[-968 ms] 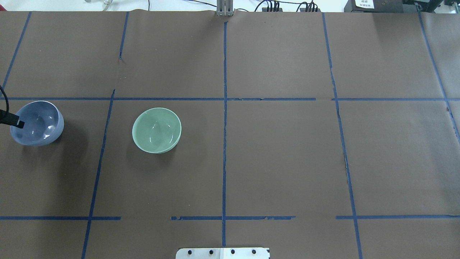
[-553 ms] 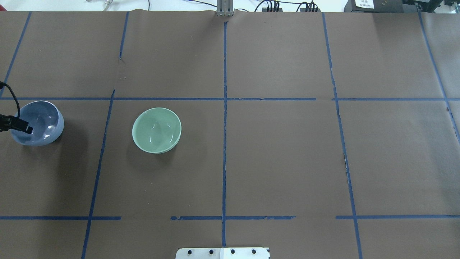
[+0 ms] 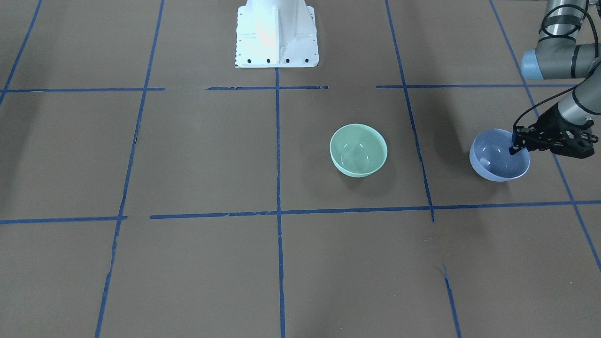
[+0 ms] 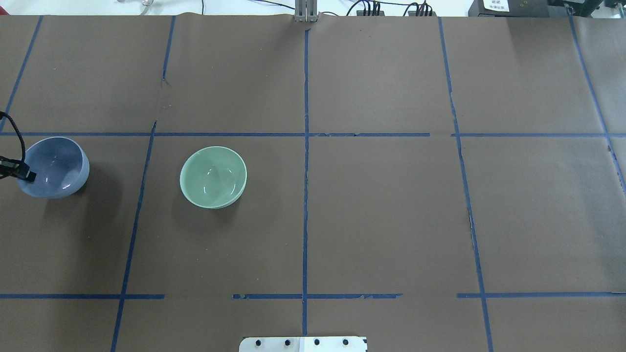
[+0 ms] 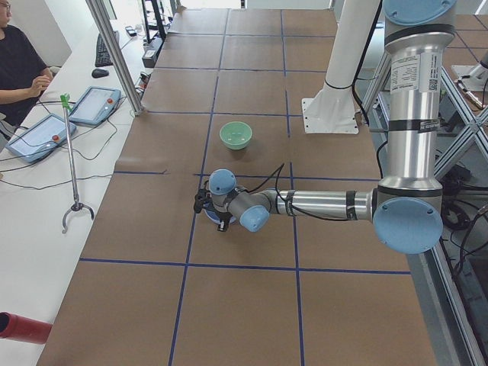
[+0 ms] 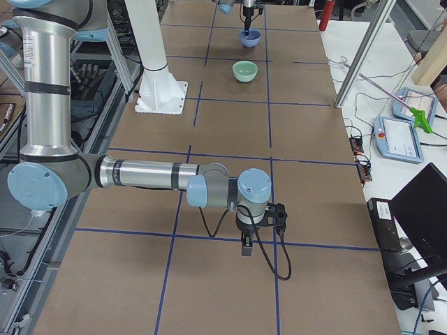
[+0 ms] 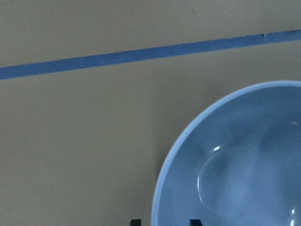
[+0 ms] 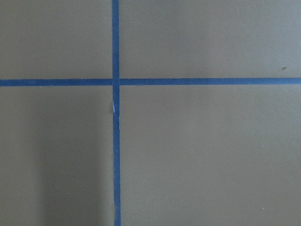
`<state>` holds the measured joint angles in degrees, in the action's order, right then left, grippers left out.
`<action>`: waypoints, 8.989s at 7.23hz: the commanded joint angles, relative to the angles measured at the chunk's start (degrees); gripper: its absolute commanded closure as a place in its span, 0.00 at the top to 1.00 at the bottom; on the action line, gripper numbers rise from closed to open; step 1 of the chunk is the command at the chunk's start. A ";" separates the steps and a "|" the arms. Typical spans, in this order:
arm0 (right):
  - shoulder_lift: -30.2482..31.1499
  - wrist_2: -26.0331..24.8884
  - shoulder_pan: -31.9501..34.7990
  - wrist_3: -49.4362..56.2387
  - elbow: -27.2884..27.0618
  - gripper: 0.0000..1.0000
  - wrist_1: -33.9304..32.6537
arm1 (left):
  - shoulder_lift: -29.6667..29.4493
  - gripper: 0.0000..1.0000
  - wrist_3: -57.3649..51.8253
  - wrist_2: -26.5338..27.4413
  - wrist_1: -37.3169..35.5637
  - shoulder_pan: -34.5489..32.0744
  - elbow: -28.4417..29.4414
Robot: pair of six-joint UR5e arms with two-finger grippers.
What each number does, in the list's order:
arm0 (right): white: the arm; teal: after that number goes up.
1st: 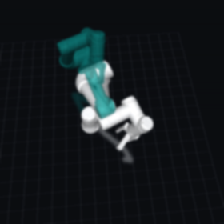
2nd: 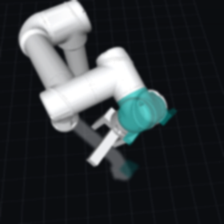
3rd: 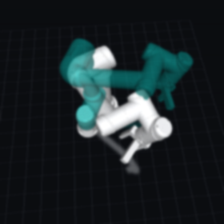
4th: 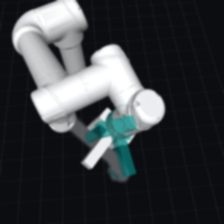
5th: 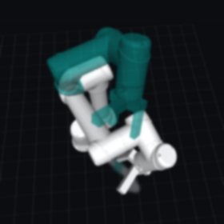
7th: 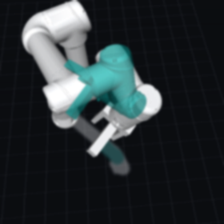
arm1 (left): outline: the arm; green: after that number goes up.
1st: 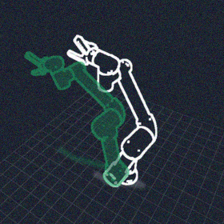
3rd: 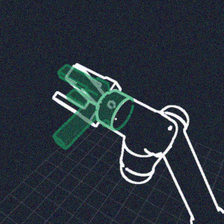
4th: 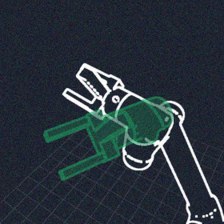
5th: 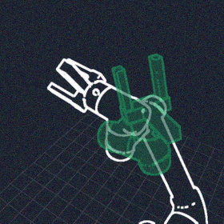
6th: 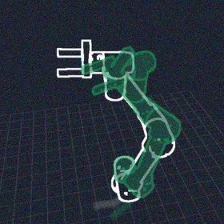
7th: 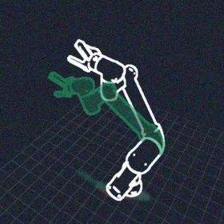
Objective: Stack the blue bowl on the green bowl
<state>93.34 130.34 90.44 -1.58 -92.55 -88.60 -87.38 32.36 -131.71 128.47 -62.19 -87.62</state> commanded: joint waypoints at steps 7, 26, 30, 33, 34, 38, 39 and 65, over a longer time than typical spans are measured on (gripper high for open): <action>0.00 0.00 0.00 0.00 0.00 1.00 -0.08 | 2.14 0.00 -5.35 -6.01 -29.95 -11.34 -27.82; 0.00 0.09 0.00 0.00 0.00 1.00 0.01 | -18.09 0.00 48.32 11.13 -18.08 22.11 -19.08; 0.00 0.00 0.00 0.00 0.00 1.00 0.01 | -18.26 0.00 46.92 11.12 -18.08 20.54 -18.82; 0.00 0.00 0.00 0.00 0.00 1.00 0.01 | -18.52 0.42 46.74 10.95 -17.90 20.27 -17.68; 0.00 0.09 0.00 0.00 0.00 1.00 0.01 | -18.78 0.99 45.52 11.04 -17.12 20.36 -17.06; 0.00 0.00 0.00 0.00 0.00 1.00 0.01 | -18.35 1.00 41.68 11.30 -16.76 18.96 -19.33; 0.00 0.00 0.00 0.00 0.00 1.00 0.01 | -18.35 1.00 33.99 11.13 -17.54 15.56 -19.87; 0.00 0.00 0.00 0.00 0.00 1.00 0.01 | -0.50 1.00 -36.32 -2.85 -39.26 -30.01 -5.37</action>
<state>93.34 130.35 90.44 -1.58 -92.55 -88.59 -87.82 -3.95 -134.55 89.21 -92.20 -92.99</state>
